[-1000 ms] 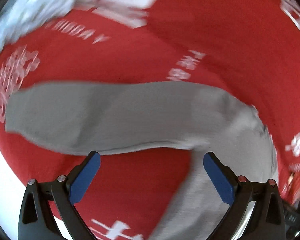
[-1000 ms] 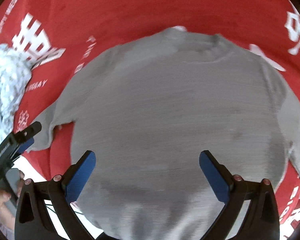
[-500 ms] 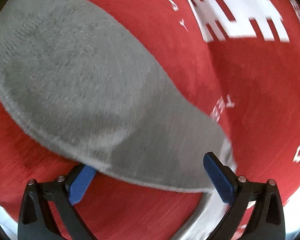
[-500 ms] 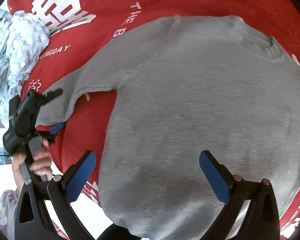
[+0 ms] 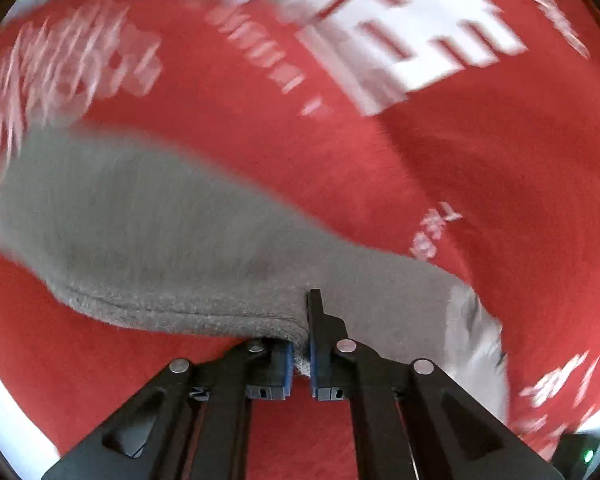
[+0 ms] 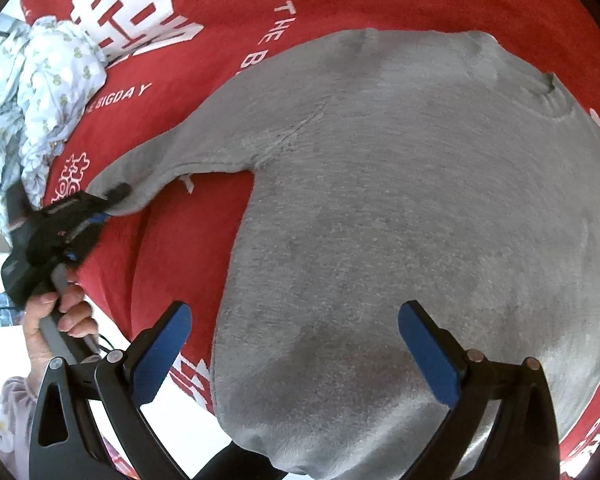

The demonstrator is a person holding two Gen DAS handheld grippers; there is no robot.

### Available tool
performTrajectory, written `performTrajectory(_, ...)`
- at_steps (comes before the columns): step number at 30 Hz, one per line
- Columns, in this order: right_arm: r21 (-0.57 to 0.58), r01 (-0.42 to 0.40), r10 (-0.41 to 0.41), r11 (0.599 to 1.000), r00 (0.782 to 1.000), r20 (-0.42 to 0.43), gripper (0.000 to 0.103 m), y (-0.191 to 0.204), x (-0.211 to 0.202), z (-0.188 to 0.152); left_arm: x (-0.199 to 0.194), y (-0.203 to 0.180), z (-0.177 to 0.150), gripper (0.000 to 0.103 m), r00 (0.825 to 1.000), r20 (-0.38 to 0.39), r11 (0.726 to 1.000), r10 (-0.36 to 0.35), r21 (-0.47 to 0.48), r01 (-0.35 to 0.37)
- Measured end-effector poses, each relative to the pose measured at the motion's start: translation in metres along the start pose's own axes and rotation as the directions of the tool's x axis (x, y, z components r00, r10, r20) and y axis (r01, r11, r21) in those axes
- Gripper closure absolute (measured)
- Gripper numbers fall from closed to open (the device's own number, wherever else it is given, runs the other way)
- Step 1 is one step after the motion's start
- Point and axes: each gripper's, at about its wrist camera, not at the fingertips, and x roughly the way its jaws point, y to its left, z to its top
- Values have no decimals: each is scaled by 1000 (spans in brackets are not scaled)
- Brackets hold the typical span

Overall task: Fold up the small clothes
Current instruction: 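Grasp the grey sweater sleeve cuff with the left gripper, then fold the held sleeve across the sweater chest and open the left gripper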

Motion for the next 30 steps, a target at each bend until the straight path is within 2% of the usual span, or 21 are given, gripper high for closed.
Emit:
performTrajectory(3,30,-6,5,1000,1000,26,0,-6,-6,-1,-15,-60,-6,96,998,54,982,-16,188,5)
performTrajectory(4,43,-7,6,999,999,40,0,-9,-10,-2,-19,-89,-10,96,997,69,965,-35,260,16)
performTrajectory(5,53,-8,5,999,999,54,0,-12,-14,-2,-26,-95,-10,96,996,78,955,-50,297,25)
performTrajectory(7,82,-15,8,997,996,88,0,-19,-27,-3,-38,-135,-8,96,990,97,910,-103,411,55)
performTrajectory(8,94,-20,10,995,994,105,0,-24,-32,-4,-39,-167,-18,96,986,98,875,-137,478,74)
performTrajectory(10,128,-24,5,991,990,144,0,-38,-47,-6,-65,-184,-6,96,979,80,816,-187,568,109)
performTrajectory(11,147,-23,-1,989,987,158,0,-45,-52,-7,-88,-178,6,96,976,71,785,-206,607,122)
performTrajectory(12,171,-21,-9,985,985,171,0,-55,-59,-8,-84,-201,-5,96,975,49,742,-218,657,133)
performTrajectory(14,222,-28,-18,975,979,202,0,-79,-73,-12,-69,-237,-26,96,974,3,673,-227,724,155)
performTrajectory(17,293,-30,-39,956,973,229,0,-119,-86,-19,-25,-295,-81,96,978,-85,578,-189,796,181)
performTrajectory(19,342,-16,-65,940,972,224,0,-153,-89,-26,-1,-307,-105,96,981,-126,557,-148,809,188)
performTrajectory(22,402,-4,-86,916,974,207,0,-191,-92,-36,39,-320,-145,96,984,-175,549,-39,819,167)
performTrajectory(25,451,0,-94,892,978,187,0,-224,-87,-48,64,-315,-170,94,979,-191,519,66,845,129)
performTrajectory(27,467,4,-96,884,980,173,0,-238,-83,-54,71,-312,-185,71,976,-185,483,118,869,106)
performTrajectory(28,471,5,-96,882,981,169,0,-241,-81,-56,67,-308,-184,47,978,-171,473,117,876,97)
performTrajectory(29,473,4,-94,881,982,167,0,-243,-80,-57,59,-306,-188,27,984,-140,451,110,889,76)
performTrajectory(30,471,3,-91,882,982,164,0,-243,-80,-56,51,-304,-189,23,987,-123,439,99,896,67)
